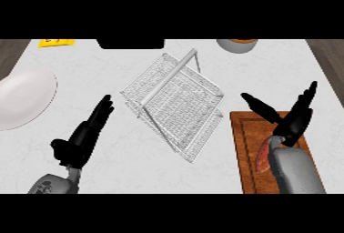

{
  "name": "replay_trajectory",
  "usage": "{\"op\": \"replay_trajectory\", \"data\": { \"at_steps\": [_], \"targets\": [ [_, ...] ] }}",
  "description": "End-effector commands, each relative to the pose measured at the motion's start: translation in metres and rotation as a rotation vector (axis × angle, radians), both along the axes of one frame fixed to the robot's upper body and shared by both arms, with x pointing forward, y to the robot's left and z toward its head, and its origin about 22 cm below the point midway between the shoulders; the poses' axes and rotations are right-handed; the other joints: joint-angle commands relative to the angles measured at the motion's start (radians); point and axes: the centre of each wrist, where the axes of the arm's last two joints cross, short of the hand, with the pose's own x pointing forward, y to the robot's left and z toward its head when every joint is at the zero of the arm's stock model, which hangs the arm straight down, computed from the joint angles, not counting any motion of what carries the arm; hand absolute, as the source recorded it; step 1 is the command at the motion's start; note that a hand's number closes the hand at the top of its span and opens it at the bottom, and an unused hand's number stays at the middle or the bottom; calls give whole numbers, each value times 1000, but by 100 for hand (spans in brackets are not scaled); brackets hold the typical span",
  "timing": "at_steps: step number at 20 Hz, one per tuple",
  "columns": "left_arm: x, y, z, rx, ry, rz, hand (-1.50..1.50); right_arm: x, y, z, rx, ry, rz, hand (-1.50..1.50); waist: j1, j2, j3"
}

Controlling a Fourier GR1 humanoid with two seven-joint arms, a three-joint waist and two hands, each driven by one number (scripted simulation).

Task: Pick the sweet potato from the cutting board and place it in the tiered basket

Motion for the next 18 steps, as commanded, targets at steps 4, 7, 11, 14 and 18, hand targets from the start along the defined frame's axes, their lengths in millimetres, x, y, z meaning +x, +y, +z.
{"op": "replay_trajectory", "data": {
  "at_steps": [4,7,11,14,18],
  "targets": [
    [3,3,-2,-10,11,1,0,-7,-26,2,-227,287,-4,-150,-19,-19,-10],
    [2,2,-9,8,41,8,0,-12,-53,-12,-296,556,39,-150,-26,-13,-19],
    [1,4,-5,-15,31,3,0,-14,-62,-16,-354,907,133,-150,3,-15,-20],
    [-3,-5,-12,-4,36,-9,0,1,-50,10,-389,1081,198,-150,5,-20,-16],
    [2,-2,-12,-7,41,0,0,24,-9,72,-389,1179,251,-150,-7,-25,-11]
  ]
}}
